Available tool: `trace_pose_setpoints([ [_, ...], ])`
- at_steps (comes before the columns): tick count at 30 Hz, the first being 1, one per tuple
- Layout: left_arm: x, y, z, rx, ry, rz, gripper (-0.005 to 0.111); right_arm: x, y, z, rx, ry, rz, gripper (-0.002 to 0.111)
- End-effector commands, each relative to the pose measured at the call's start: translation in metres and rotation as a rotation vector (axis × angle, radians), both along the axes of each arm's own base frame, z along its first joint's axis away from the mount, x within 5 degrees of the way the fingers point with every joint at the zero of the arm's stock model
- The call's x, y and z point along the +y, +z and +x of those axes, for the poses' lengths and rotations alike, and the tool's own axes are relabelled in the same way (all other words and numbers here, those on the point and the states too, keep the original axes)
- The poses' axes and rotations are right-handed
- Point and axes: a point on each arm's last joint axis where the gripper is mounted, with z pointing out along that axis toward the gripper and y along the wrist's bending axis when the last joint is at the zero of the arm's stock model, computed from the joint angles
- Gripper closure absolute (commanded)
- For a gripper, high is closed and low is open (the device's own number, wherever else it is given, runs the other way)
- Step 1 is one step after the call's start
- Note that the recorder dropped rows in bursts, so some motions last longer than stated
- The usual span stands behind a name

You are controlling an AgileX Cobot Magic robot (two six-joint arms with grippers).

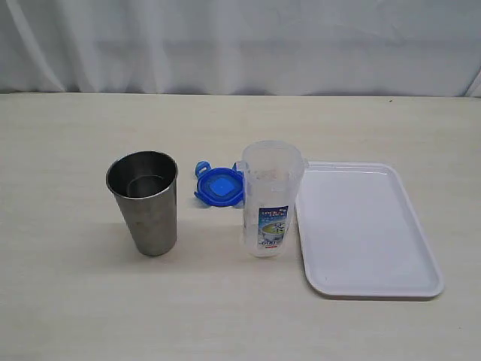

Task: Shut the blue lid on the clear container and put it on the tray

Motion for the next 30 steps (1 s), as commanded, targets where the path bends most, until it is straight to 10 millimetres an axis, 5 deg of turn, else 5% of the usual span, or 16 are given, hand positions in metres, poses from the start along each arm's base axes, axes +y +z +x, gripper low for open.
trace_pose_setpoints([
  [1,0.0,0.006,0.001,-0.073,0.005,-0.007,0.107,0.0,0.001,0.0,-0.015,-0.001,-0.004,0.104],
  [12,0.003,0.066,-0.011,-0.756,0.002,-0.185,0.107,0.0,0.001,0.0,-0.015,-0.001,-0.004,0.104],
  [17,0.003,0.083,-0.015,-0.849,-0.003,-0.189,0.104,0.0,0.001,0.0,-0.015,-0.001,-0.004,0.104],
  [20,0.003,0.09,-0.009,-0.817,-0.007,-0.201,0.083,0.0,0.001,0.0,-0.015,-0.001,-0.004,0.104],
  [26,0.002,0.1,0.007,-0.752,-0.011,-0.188,0.003,0.0,0.001,0.0,-0.015,-0.001,-0.004,0.104],
  [30,-0.007,0.104,0.019,-0.701,-0.102,-0.132,0.002,0.0,0.001,0.0,-0.015,-0.001,-0.004,0.104],
])
